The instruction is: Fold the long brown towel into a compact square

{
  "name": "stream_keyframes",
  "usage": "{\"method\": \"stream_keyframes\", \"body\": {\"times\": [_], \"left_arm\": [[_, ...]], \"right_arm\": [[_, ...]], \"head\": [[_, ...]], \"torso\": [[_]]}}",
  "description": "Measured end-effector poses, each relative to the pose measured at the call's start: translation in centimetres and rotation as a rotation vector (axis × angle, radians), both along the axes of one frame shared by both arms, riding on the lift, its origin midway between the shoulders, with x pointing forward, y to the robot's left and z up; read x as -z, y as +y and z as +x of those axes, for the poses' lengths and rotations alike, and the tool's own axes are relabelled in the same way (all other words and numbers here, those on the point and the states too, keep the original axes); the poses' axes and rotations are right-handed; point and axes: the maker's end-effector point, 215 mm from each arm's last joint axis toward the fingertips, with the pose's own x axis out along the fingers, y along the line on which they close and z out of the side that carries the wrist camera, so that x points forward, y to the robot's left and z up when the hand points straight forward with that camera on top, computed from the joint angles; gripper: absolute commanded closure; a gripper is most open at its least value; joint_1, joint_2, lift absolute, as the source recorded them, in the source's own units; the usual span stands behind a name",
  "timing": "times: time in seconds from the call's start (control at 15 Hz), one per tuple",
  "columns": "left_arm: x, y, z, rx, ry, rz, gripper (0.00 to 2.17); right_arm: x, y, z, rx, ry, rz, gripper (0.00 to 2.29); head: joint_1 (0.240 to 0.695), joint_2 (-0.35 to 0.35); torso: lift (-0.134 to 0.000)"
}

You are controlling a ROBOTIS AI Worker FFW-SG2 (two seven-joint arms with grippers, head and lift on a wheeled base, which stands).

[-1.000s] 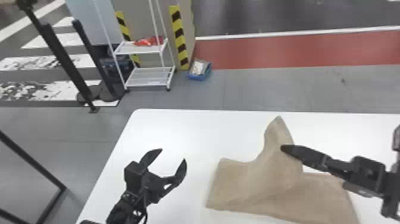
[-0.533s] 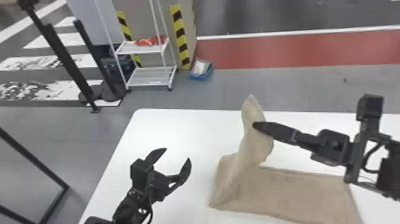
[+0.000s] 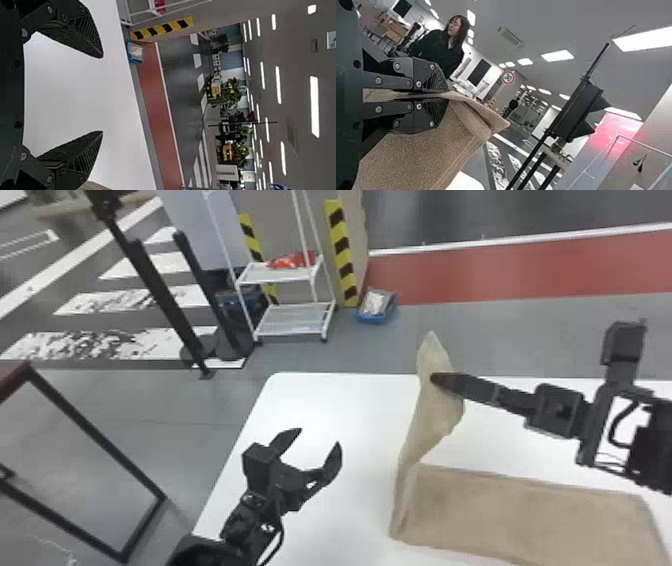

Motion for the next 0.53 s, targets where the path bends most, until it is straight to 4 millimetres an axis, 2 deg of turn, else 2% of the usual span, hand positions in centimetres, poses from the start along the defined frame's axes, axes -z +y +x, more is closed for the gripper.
{"method": "stream_keyframes", "body": {"times": [0.13,0.33,0.53], "left_arm": [[0.3,0.1,0.2,-0.004,0.004,-0.002,0.23],[0.8,-0.5,0.8,-0.003,0.011,-0.010,0.23],[1.1,-0.7,1.0,-0.005,0.017,-0.014,0.23]], "right_arm": [[0.4,0.0,0.2,-0.029,0.021,0.035,1.06],[-1.2,0.0,1.3,-0.040,-0.027,0.094,1.06],[-1.1,0.6,2.0,-0.063,-0.038,0.095,1.06]], "head": [[0.695,0.314],[0.695,0.303],[0.695,0.302]], "torso": [[0.000],[0.000],[0.000]]}}
